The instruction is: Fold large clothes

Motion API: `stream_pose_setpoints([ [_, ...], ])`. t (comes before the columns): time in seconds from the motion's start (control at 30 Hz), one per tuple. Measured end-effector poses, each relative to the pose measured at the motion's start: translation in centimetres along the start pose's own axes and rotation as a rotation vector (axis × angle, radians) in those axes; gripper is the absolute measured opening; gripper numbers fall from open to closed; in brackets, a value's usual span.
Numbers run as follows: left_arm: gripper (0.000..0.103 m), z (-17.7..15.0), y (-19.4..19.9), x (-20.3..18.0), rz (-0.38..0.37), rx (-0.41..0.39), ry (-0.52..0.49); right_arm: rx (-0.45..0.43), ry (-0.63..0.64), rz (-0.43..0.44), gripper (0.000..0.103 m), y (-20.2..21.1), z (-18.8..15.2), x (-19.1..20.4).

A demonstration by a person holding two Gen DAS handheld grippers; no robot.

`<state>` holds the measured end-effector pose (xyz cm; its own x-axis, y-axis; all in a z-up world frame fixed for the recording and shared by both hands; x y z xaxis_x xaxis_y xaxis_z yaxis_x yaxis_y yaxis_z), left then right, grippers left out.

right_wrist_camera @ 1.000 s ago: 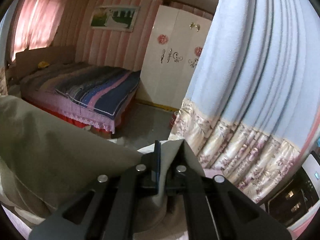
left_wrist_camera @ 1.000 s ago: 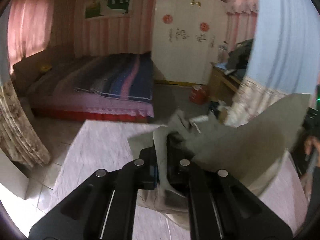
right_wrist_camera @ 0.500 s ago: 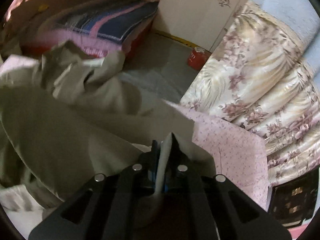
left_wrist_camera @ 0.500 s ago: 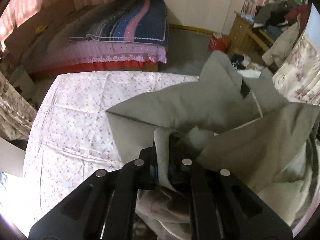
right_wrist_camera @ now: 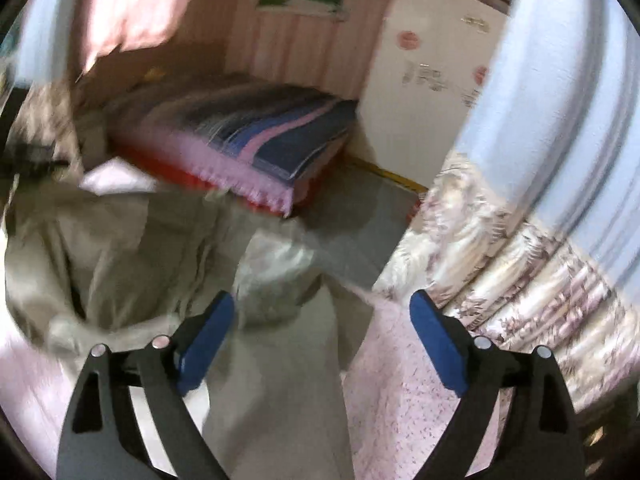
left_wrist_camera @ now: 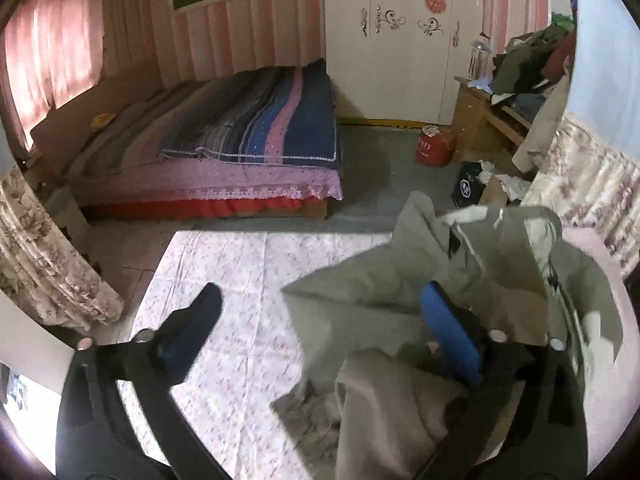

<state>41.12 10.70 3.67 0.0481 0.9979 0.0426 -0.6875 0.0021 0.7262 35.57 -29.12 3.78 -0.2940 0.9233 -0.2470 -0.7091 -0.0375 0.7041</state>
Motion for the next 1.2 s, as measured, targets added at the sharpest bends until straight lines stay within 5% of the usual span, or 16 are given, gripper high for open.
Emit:
stream_pose_setpoints([
  [0.2, 0.100, -2.7, -0.3, 1.6, -0.019, 0.040, 0.034, 0.123, 0.099, 0.076, 0.090, -5.4, -1.4, 4.0],
  [0.4, 0.100, -2.3, 0.6, 7.2, -0.056, 0.020, 0.232, 0.312, 0.068, 0.141, 0.086, -11.8, -3.0, 5.6],
  [0.43, 0.100, -2.8, 0.6, 7.7, -0.063, 0.033, 0.235, 0.322, 0.076, 0.168, 0.067, -12.2, -3.4, 6.1],
  [0.47, 0.100, -3.2, 0.6, 7.9, -0.067, 0.042, 0.228, 0.310, 0.094, 0.178, 0.032, -11.8, -3.6, 6.6],
  [0.5, 0.100, -3.7, 0.5, 7.9, -0.066, 0.051, 0.219, 0.285, 0.114, 0.150, 0.016, -11.3, -3.6, 7.2],
  [0.57, 0.100, -5.2, 0.2, 7.3, -0.049, 0.073, 0.177, 0.209, 0.133, 0.082, 0.001, -9.5, -3.2, 7.7],
  [0.63, 0.100, -6.3, 0.0, 5.7, -0.044, 0.083, 0.100, 0.125, 0.075, 0.063, 0.001, -7.7, -2.1, 6.6],
  [0.77, 0.100, -6.7, 0.0, 1.1, -0.032, 0.065, -0.043, -0.040, -0.231, -0.028, 0.000, -4.4, 0.6, -0.4],
  [0.87, 0.100, -6.1, -0.1, -2.1, -0.046, 0.045, -0.114, -0.076, -0.396, -0.220, 0.000, -4.2, 1.0, -5.0],
  [0.97, 0.100, -5.6, -1.3, -4.2, -0.060, 0.065, -0.141, 0.062, -0.503, -0.116, 0.004, -6.2, 0.1, -7.6],
  [1.0, 0.100, -5.6, -1.9, -4.5, -0.046, 0.078, -0.142, 0.048, -0.492, -0.050, 0.013, -6.1, -0.1, -7.5],
  [1.07, 0.100, -5.5, -3.5, -4.9, -0.025, 0.123, -0.138, 0.060, -0.440, 0.087, 0.082, -6.0, -0.4, -6.1],
  [1.2, 0.100, -3.9, -7.1, -4.3, -0.125, 0.218, -0.025, 0.129, -0.372, 0.186, 0.081, -8.3, 0.2, -3.6],
])
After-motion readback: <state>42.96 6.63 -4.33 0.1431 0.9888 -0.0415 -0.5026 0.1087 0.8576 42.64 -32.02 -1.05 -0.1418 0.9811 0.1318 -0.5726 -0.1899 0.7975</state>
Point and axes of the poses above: each gripper's, at about its wrist camera, not at the fingertips, and y roughly against the way its jaws point, x to its left, z to its top, the point moved 1 cm from there along -y, roughly the way its jaws point, and after that the axes turned 3 degrees about x, right-handed, at the moved point
